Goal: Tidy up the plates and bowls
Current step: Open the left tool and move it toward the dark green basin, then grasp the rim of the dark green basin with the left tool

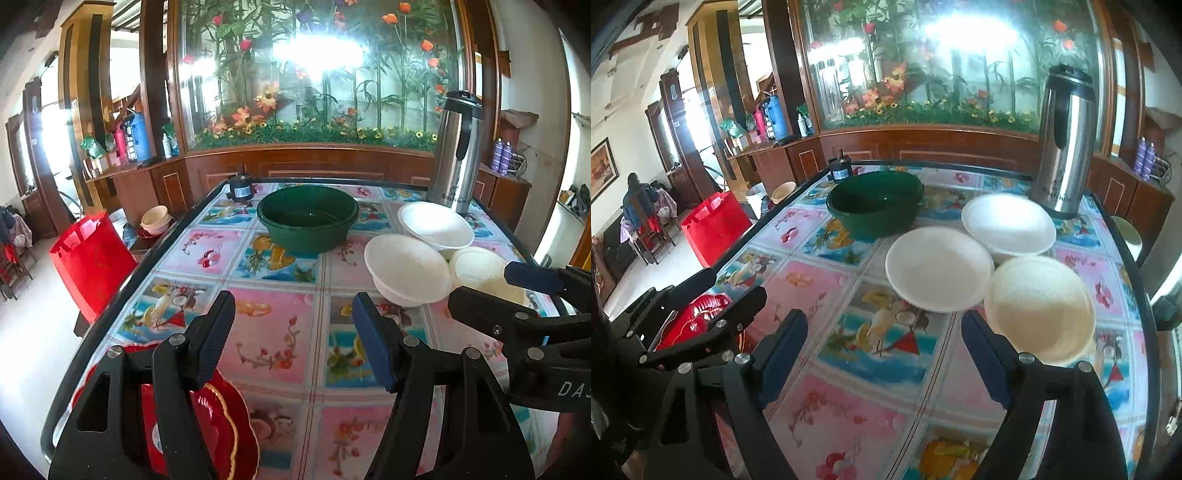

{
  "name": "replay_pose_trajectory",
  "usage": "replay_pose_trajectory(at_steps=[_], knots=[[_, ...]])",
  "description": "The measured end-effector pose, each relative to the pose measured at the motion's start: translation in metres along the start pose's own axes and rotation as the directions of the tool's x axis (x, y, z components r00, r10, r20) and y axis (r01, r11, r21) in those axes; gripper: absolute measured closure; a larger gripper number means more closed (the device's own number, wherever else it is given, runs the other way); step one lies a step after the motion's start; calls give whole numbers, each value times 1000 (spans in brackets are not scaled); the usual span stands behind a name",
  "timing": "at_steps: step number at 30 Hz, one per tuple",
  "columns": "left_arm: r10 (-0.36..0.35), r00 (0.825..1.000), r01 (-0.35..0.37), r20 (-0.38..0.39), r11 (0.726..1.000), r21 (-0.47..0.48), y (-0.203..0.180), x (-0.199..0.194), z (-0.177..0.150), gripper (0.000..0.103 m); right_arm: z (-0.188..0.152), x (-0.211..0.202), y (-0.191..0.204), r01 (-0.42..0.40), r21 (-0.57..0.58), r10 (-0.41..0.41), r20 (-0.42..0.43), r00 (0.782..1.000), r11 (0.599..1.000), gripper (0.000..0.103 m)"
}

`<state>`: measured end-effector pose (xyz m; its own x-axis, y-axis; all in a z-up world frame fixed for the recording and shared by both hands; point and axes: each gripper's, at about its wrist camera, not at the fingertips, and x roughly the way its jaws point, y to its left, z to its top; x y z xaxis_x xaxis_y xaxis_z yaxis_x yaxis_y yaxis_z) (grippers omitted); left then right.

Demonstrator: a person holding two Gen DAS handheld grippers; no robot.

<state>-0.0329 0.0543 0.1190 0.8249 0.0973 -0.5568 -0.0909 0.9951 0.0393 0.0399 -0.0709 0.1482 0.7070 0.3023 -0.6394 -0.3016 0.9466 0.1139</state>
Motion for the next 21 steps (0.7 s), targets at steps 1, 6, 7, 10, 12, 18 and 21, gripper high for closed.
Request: replay_pose_trajectory(at_steps=[1, 6, 7, 10, 12, 18, 21], knots=[[1, 1000, -1, 1, 1000, -2, 1, 2, 1, 36, 3, 1, 0, -3, -3, 3, 2, 1000, 1000, 17], [-1, 1000, 1, -12, 1000, -7, 4, 14, 16, 36, 14, 13, -2, -11, -17, 11, -7, 1000, 1000, 17], [1, 1000, -1, -12, 1000, -6, 5, 16, 19, 36, 16, 15, -2, -9, -22, 8, -10, 1000, 1000, 17], [8, 1000, -8, -15, 1000, -1, 7, 25, 30, 36, 24, 23, -4, -4, -24, 4, -17, 1000, 1000, 17], [7, 999, -8, -32, 1000, -9, 10, 33, 37, 36, 30, 29, -4, -3, -28, 2, -19, 1000, 1000, 17], [-18, 996, 11, -93, 997, -74, 27, 64, 62, 36, 56, 56, -14, -20, -13, 19, -48, 999, 1000, 17], [-4, 995, -7, -99, 994, -112, 36, 79, 76, 36, 70, 71, -21, -10, -3, 10, -65, 998, 1000, 17]])
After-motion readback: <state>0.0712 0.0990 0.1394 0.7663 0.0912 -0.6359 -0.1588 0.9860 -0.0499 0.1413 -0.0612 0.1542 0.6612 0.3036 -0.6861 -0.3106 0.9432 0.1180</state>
